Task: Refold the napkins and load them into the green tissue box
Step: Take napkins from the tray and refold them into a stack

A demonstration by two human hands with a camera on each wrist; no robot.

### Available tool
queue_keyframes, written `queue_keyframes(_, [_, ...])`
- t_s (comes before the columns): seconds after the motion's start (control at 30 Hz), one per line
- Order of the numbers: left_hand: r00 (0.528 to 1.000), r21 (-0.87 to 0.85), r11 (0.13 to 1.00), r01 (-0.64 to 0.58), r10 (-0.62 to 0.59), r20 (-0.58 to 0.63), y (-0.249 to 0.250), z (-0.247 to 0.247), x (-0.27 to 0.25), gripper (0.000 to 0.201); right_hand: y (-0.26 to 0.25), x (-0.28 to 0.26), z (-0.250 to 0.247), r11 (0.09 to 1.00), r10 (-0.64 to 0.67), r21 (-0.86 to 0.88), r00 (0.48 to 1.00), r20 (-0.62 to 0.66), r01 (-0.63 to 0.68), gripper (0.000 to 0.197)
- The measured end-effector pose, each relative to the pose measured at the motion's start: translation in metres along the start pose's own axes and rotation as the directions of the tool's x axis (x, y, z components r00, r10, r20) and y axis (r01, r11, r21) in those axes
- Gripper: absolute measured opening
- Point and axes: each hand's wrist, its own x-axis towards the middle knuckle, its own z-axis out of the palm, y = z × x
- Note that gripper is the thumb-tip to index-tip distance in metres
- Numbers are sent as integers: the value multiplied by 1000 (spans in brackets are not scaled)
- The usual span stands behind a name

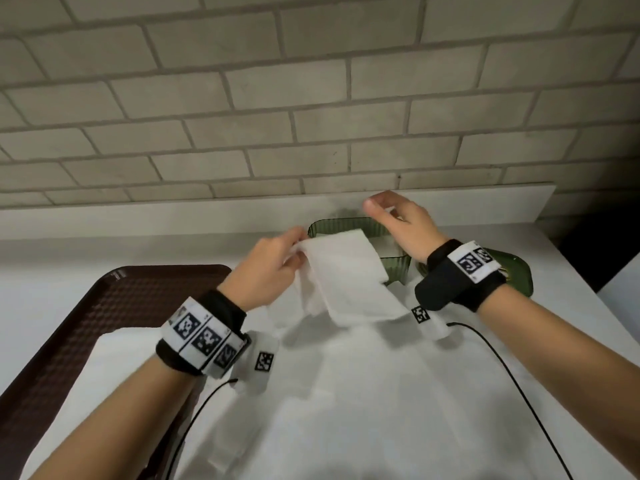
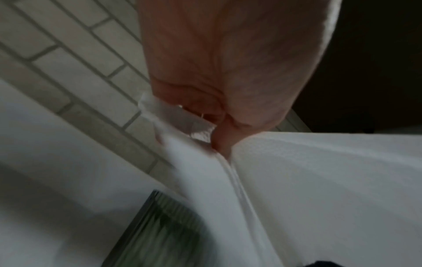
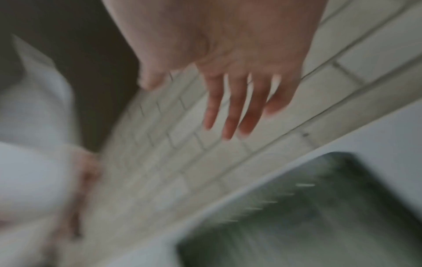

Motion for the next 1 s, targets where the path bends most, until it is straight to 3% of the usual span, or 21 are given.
queue_keyframes(0.07, [999,10,1000,1,-1,32,8,-4,16,12,-20,-18,2,959,-56,284,967,248,-17,60])
queue_keyframes(0.13, [996,-64,998,4,1,91,17,-4,31,15,-31,-33,6,976,-118,212,927,355,43,67])
queue_keyframes(0.23, [983,-128,992,2,22,182,24,-4,50,20,-27,-33,2,985,-160,-24,953,256,172,82])
queue_keyframes(0.37, [979,-308,944,121,-61,196,12,-6,55,27,-9,-29,-20,988,-38,155,988,151,14,55])
queue_keyframes(0.47, [952,-546,784,295,-190,241,1,3,37,26,9,-42,-31,976,45,203,987,155,-76,44])
queue_keyframes(0.57, [871,-727,484,487,-209,444,-9,24,12,28,31,-61,-28,944,136,285,983,120,-165,47])
queue_keyframes(0.7, [779,-771,144,620,-222,586,-15,53,-15,34,51,-83,-23,832,317,441,941,119,-336,51])
queue_keyframes(0.77, [767,-775,81,627,-238,596,-19,65,-26,36,59,-92,-25,842,352,401,931,99,-361,45])
queue_keyframes(0.83, [754,-766,78,638,-266,601,-22,76,-34,34,65,-97,-26,879,357,315,932,64,-358,36])
queue_keyframes(0.93, [703,-728,59,683,-324,633,-27,88,-44,33,74,-100,-30,919,345,201,939,4,-339,25])
queue_keyframes(1.0, [672,-704,32,710,-331,663,-29,94,-48,34,77,-99,-35,915,344,225,939,-3,-334,25])
